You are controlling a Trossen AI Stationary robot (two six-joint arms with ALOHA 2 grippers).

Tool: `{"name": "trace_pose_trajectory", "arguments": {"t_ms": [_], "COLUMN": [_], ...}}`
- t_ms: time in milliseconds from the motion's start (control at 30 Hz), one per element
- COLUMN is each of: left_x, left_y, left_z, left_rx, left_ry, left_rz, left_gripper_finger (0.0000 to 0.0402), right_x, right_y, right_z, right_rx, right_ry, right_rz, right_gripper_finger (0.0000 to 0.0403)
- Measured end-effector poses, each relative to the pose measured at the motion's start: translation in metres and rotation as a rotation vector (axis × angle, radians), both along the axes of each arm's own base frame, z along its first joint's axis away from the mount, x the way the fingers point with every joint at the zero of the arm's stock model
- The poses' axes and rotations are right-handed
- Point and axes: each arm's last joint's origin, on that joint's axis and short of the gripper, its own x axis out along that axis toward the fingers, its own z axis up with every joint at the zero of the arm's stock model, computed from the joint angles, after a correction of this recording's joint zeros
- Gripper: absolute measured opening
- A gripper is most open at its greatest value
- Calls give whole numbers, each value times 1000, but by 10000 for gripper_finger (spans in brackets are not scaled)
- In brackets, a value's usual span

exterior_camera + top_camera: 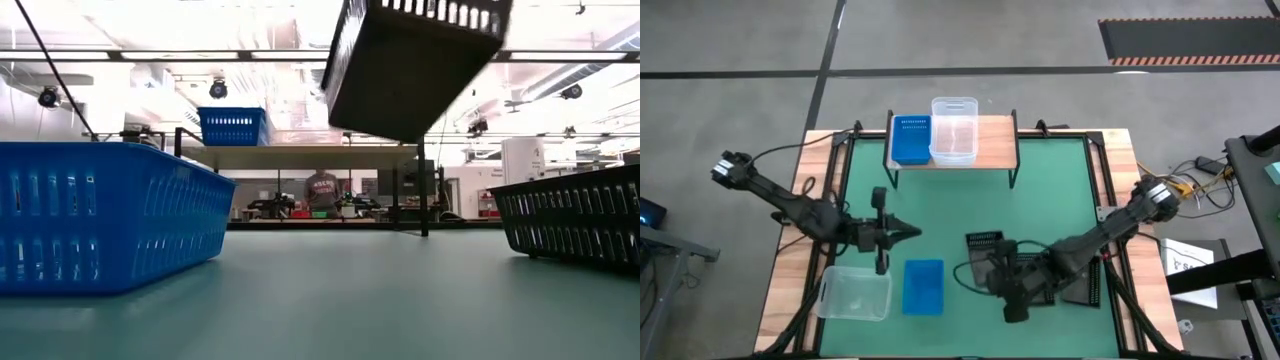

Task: Stack baskets on shelf by color
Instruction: Put the left black bin on the shelf

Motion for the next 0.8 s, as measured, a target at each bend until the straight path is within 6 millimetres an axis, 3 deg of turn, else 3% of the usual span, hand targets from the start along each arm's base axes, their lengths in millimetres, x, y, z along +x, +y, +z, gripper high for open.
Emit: {"name": "trace_pose_trajectory", "arguments": {"t_ms": [367,800], "left_x": [-16,-22], "left_y": [11,15], "left_z": [-10,-10], "left_rx": [-24,-17], "left_ry": [-10,-23], "left_rz": [70,98], "left_gripper_finger": [0,0], "right_x": [-11,-8], "right_y": [-65,-148], "right_z": [36,39], "right_rx": [-137,-258], "right_ry": [-17,94], "right_rz": [-72,-172], "right_gripper_finger": [11,11]}}
